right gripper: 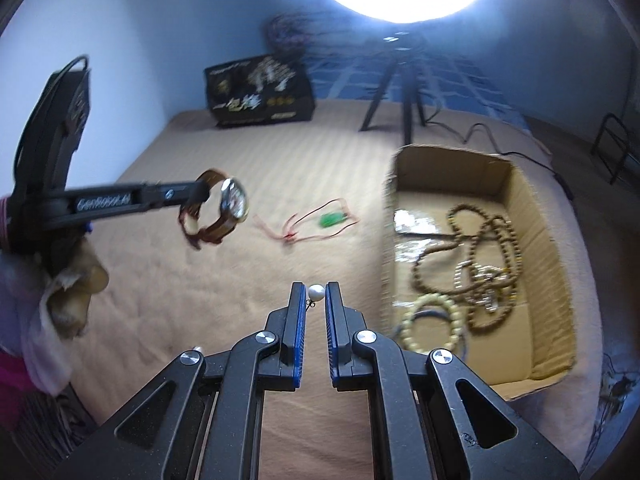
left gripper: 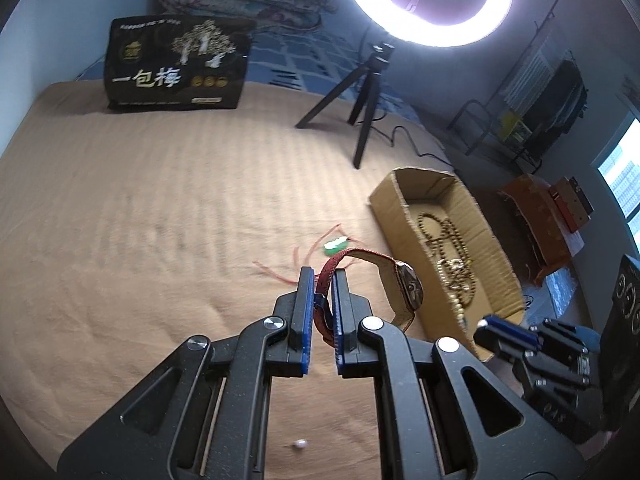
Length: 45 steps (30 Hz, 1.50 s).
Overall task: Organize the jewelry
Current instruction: 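Lift the watch and pearl and carry both over the cardboard box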
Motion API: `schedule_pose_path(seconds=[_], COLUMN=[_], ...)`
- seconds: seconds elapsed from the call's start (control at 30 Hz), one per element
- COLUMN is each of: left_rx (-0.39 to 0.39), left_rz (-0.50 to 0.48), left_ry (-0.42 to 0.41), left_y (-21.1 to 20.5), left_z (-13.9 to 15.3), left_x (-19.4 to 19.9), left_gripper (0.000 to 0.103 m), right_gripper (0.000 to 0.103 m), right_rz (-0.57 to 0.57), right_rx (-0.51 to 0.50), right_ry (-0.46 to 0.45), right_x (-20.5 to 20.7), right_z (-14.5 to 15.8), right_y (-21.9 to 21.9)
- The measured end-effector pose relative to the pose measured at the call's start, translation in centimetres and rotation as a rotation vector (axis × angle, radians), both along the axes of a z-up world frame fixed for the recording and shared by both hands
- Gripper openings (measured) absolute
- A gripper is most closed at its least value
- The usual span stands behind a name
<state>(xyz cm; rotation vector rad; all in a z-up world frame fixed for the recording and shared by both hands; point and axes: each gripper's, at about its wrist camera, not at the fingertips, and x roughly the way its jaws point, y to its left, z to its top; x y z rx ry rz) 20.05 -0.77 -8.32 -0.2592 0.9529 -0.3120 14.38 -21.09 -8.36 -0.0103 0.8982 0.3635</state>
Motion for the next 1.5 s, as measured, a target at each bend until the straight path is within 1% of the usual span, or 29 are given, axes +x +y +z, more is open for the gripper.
schedule_pose_path(seconds=[0.3, 0.63, 1.0, 1.13, 1.5], left_rx=[-0.017, -0.029, -0.025, -0.019, -0.003], left_rz=[-0.050, -0.107, -0.164, -0.186, -0.219], left_ry=[-0.014, -0.015, 0.017, 0.027, 0.044], left_y=[-3.8, -8.6, -13.2, -14.5, -16.2], left_z=[0.7, 0.9, -0.6, -1.1, -2.2], left_x=[0.1, 0.2, 0.2, 0.1, 0.0], left_gripper=[0.006, 0.006, 0.006, 0.006, 0.006], right_gripper=[0.008, 0.008, 0.008, 0.008, 0.008], right_rz=[-0.095, -0.155, -0.224, -0.230, -0.239], right_rx=[0.031, 0.055, 0.063, 0.055, 0.047], right_ry=[-0.023, -0.024, -0.005, 0.001, 0.030], right_x=[1.4, 3.5, 5.7, 6.3, 7.3], right_z=[1.3, 1.6, 0.8, 0.3, -0.8], right_y=[-4.2, -7.1, -10.1, -10.6, -11.0])
